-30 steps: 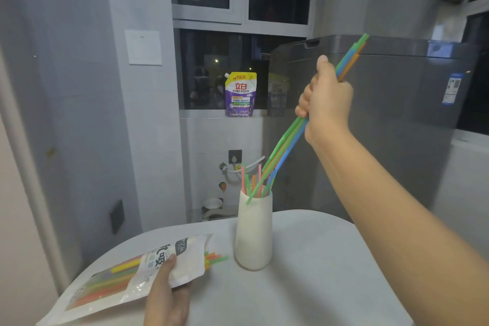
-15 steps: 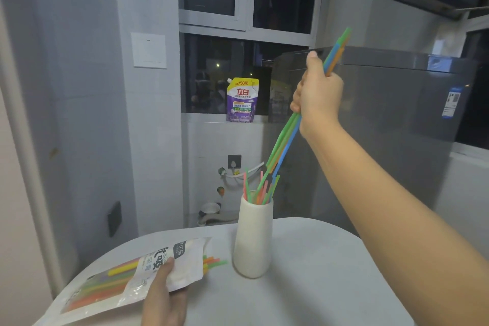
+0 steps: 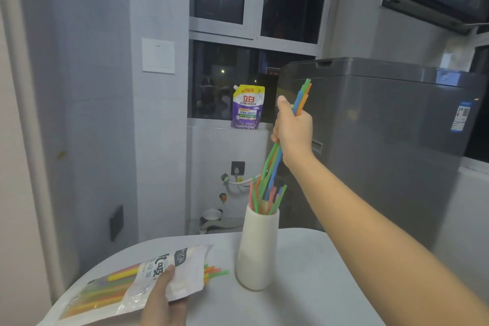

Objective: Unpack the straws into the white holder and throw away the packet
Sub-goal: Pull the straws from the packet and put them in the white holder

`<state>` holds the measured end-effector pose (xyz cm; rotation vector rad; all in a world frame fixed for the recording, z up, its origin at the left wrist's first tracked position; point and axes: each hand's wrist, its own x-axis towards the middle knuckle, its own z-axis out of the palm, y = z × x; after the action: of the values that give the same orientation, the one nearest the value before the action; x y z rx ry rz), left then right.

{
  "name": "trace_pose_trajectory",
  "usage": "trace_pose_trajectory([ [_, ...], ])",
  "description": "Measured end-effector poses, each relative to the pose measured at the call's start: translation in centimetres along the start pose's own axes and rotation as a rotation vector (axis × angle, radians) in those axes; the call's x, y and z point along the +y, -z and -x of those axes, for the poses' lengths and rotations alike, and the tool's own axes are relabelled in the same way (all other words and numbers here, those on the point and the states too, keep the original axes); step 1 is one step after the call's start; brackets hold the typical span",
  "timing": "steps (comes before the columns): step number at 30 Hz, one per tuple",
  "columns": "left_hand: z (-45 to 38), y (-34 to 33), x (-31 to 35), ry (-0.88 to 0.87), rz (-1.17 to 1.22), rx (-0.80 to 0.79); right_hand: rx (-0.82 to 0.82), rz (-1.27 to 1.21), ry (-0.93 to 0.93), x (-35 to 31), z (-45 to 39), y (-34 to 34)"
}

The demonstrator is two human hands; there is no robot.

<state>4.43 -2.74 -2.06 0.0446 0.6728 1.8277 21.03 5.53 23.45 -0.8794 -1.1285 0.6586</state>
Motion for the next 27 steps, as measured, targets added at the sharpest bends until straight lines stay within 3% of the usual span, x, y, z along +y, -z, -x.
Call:
trace_pose_trajectory([
  [7, -0.4, 0.0, 0.2, 0.001, -0.012, -0.014, -0.007, 0.149, 0.024, 0.6, -0.4, -0.7],
  [20, -1.2, 0.3, -0.1, -0.004, -0.009, 0.007, 0.142, 0.076, 0.141, -0.3, -2.2, 0.3],
  [27, -1.0, 0.0, 0.0, 0.021, -0.013, 0.031, 0.074, 0.156, 0.053, 1.4, -2.0, 0.1],
])
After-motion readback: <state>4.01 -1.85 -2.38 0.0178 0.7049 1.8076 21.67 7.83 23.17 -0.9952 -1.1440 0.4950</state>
